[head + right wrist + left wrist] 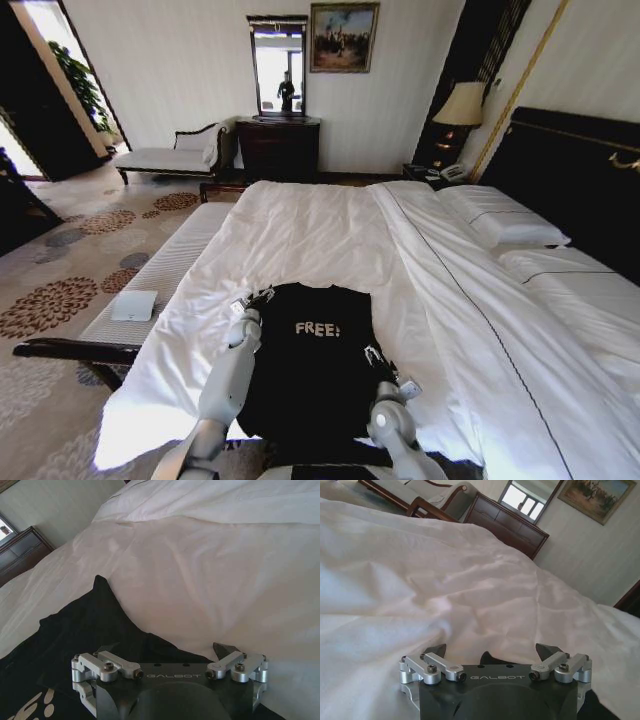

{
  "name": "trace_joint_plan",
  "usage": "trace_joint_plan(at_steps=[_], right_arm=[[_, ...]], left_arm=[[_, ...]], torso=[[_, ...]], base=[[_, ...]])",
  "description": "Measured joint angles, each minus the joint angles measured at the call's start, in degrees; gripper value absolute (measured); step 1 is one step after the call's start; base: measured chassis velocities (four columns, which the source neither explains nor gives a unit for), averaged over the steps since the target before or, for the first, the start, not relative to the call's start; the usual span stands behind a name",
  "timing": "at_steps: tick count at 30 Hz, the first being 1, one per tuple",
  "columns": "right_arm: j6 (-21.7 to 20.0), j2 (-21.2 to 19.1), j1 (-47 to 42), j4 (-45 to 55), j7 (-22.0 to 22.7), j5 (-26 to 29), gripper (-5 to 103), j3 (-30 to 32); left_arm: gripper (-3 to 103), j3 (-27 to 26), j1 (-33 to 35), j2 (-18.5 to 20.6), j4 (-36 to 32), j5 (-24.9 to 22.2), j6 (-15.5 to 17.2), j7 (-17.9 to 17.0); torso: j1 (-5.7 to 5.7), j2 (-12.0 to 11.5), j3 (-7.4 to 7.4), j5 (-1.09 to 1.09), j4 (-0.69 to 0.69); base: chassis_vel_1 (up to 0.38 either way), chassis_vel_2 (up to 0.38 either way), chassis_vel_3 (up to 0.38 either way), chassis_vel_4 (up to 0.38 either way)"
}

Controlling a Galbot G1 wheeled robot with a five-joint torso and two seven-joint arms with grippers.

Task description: Fold the clothes on the bed.

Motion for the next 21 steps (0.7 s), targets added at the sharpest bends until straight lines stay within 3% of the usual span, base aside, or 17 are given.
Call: trace_joint_plan(at_steps=[5, 8, 20, 21], right_arm=[[-0.04, -0.75, 0.62, 0.31, -0.12, 0.33, 100, 0.02], [-0.04, -0.83, 0.63, 0.28, -0.16, 0.30, 100, -0.06], [-0.04, -0.60, 0.43, -0.12, -0.13, 0.15, 100, -0.19], [-0.04, -0.62, 0.39, -0.17, -0.11, 0.16, 100, -0.15]], left_arm=[[100, -0.52, 2.50, 0.62, -8.08, -4.27, 1.98, -0.07], [100, -0.27, 2.76, 0.75, -8.63, -4.62, 2.64, -0.54], [101, 0.42, -0.83, -1.21, 1.65, -1.14, 3.76, -0.80], [97, 0.26, -1.43, -1.45, 2.39, -1.12, 3.64, -0.72]], torso=[[0.00, 0.00, -0.01, 0.02, 0.01], [-0.01, 0.01, -0.01, 0.02, 0.00], [-0.01, 0.01, -0.01, 0.01, 0.00], [-0.01, 0.01, -0.01, 0.01, 0.00]], base=[[0.000, 0.000, 0.000, 0.000], [0.000, 0.000, 0.000, 0.000], [0.000, 0.000, 0.000, 0.000], [0.000, 0.000, 0.000, 0.000]])
